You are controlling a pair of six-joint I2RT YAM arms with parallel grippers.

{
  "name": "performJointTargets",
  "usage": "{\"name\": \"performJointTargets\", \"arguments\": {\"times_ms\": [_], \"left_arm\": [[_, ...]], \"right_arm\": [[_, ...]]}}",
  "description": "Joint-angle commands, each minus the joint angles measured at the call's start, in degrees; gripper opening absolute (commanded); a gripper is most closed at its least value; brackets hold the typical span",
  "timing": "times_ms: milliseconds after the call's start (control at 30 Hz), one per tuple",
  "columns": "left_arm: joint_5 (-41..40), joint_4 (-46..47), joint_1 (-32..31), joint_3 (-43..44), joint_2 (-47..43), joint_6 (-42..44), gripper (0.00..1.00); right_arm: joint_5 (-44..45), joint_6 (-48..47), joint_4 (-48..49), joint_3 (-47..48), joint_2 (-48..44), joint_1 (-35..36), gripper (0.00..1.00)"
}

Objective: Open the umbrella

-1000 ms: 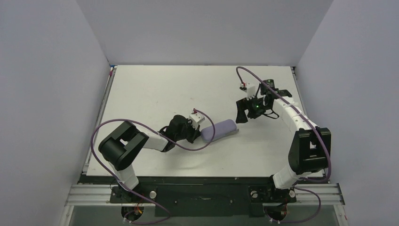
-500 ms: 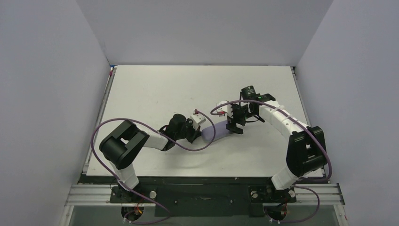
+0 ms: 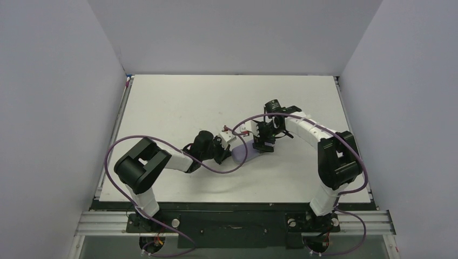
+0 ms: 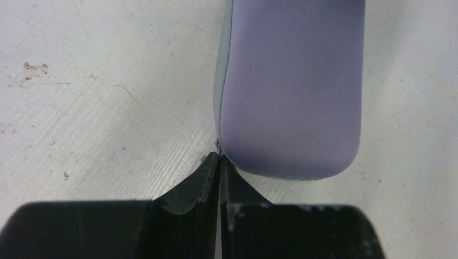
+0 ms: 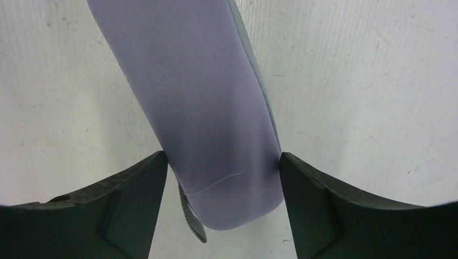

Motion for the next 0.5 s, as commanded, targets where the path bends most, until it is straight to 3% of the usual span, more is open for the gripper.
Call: {"name": "performJointTargets", "arguments": {"times_ms": [0, 100, 300, 467], "left_arm": [[2.27, -0.45, 0.18, 0.13, -1.03, -0.3, 0.0], [2.22, -0.59, 0.37, -1.02, -2.59, -0.7, 0.0], [2.59, -0.69, 0.66, -4.79, -5.93, -1.34, 0.0], [3.37, -0.55, -0.31, -7.16, -8.67, -1.71, 0.0]], "right_arm": [[2.56, 0.18, -2.18, 1.49, 0.04, 0.67, 0.7], [3.88, 3.67, -1.28, -1.63, -0.94, 2.01, 0.69], [8.06, 14.41, 4.65, -5.75, -1.91, 4.39, 0.54], [11.3, 21.6, 7.15, -6.3, -0.43, 4.49, 0.49]]}}
